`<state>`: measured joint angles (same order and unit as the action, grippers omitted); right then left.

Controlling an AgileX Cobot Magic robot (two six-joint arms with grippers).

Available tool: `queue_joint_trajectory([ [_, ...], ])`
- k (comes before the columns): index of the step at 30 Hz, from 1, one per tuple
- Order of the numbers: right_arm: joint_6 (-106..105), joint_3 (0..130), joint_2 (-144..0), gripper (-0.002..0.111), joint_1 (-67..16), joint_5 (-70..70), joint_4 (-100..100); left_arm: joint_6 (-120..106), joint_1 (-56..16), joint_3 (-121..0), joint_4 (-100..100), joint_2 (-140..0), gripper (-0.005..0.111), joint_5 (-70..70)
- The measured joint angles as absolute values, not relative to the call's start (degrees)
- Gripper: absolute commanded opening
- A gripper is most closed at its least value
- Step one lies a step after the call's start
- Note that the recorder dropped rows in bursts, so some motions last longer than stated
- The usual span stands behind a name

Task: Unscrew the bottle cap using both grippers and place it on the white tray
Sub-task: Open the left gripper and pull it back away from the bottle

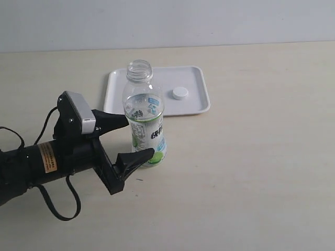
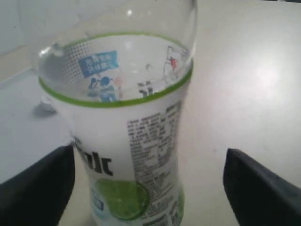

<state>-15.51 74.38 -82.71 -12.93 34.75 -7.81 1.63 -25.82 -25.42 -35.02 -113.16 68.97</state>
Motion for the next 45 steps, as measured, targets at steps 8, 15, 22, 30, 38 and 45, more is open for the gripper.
queue_joint_trajectory([
  [8, -14.9, 57.2, -68.1, 0.000, -12.9, 17.3, -11.3, 0.0, -25.8, -20.7, -33.7, -109.6, 0.030, 69.0],
  [15, -14.8, 44.9, -58.0, 0.000, -12.9, 3.1, -18.6, 0.0, -25.8, -17.0, -33.7, -105.9, 0.000, 69.0],
  [22, -14.6, 33.2, -51.3, 0.000, -12.9, -5.7, -19.2, 3.1, -25.8, -13.4, -30.7, -102.1, 0.000, 68.9],
  [30, -11.8, 24.9, -49.9, 0.000, -12.9, -15.3, -19.5, 15.3, -25.8, -9.9, -18.6, -92.8, 0.000, 68.6],
  [38, -8.6, 23.5, -49.9, 0.000, -12.9, -20.4, -19.6, 17.8, -25.8, -7.1, -13.9, -78.7, 0.000, 62.6],
  [45, -3.2, 23.5, -49.9, 0.000, -12.9, -20.9, -19.6, 17.6, -25.8, -6.9, -8.6, -59.4, 0.000, 36.7],
])
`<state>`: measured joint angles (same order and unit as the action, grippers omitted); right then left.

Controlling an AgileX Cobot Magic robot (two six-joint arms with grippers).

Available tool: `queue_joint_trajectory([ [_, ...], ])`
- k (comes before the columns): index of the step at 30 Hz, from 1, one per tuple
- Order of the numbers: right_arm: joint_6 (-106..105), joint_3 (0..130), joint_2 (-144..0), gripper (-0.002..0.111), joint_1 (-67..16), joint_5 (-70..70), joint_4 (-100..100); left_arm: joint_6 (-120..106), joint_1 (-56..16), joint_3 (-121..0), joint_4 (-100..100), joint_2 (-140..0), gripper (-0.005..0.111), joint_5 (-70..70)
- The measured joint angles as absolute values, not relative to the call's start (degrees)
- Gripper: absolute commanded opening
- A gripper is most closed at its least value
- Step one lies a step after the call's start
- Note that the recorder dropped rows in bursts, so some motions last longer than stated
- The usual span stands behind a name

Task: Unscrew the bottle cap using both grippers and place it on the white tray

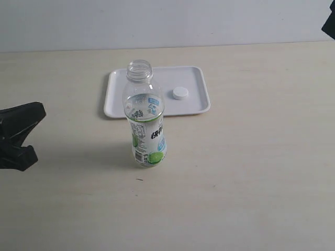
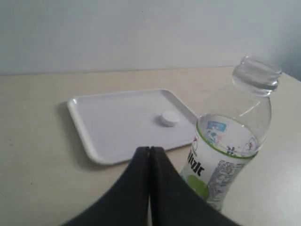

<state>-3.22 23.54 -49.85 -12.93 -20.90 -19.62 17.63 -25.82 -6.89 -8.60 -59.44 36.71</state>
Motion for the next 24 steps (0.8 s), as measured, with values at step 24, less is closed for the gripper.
queue_joint_trajectory([
  [24, 2.7, 23.5, -49.9, 0.000, -12.9, -21.2, -19.6, 15.2, -26.3, -6.9, -9.5, -32.8, 0.000, 22.1],
])
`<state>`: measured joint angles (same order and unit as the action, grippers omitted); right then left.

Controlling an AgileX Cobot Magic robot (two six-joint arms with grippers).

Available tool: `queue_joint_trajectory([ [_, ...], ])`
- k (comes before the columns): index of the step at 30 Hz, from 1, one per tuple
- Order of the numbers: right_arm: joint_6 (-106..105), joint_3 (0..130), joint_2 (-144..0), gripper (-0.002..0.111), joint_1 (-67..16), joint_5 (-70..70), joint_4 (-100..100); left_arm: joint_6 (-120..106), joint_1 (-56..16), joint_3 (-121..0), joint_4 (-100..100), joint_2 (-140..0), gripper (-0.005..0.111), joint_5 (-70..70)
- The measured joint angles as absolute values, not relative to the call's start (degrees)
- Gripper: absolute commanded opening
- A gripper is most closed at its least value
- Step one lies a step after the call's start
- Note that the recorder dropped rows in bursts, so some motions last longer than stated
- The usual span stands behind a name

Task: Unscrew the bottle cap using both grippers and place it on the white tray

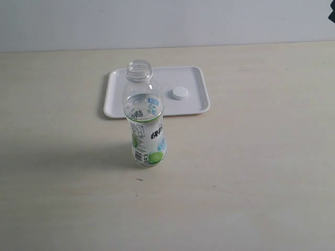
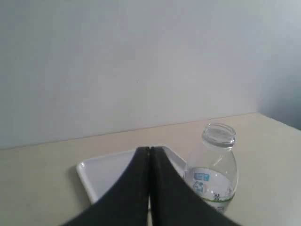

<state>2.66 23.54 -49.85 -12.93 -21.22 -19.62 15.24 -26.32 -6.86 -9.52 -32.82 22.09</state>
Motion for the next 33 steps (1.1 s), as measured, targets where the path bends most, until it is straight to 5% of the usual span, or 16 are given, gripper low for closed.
queue_joint_trajectory([
  [15, 2.7, 23.5, -49.9, 0.000, -12.9, -21.2, -19.6, 18.2, -15.6, -6.6, -10.1, -21.1, 0.000, -3.9],
  [33, 2.7, 23.5, -49.9, 0.000, -12.9, -21.2, -19.6, 17.6, -12.0, -6.6, -10.1, -3.8, 0.000, -18.4],
])
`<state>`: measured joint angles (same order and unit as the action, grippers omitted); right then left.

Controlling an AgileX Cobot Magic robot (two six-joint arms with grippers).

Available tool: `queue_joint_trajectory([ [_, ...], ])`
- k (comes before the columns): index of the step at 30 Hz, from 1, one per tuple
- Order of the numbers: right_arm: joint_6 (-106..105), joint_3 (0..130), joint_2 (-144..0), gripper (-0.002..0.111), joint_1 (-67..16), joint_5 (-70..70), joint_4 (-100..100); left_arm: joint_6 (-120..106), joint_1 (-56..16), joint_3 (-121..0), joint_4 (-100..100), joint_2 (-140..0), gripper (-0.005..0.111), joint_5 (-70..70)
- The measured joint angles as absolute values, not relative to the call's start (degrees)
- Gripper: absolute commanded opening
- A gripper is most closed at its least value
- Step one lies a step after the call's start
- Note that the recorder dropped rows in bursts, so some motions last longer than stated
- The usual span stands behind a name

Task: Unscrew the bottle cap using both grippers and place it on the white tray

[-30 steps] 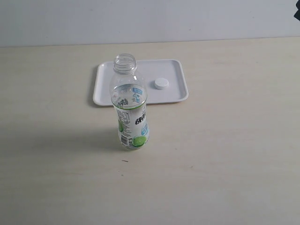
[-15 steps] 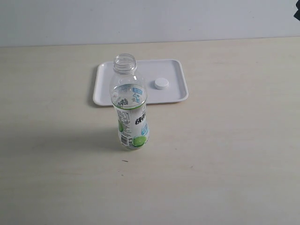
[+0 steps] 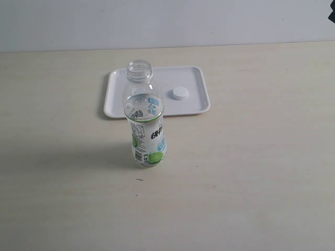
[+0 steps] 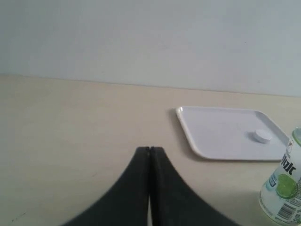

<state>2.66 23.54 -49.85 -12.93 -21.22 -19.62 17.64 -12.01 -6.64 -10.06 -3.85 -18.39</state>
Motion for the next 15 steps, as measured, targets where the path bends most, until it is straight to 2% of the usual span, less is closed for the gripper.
queue_joint_trajectory([
  [15, 2.7, 23.5, -49.9, 0.000, -12.9, -21.2, -19.6, 12.9, -12.0, -6.6, -10.1, -1.2, 0.000, -18.5],
])
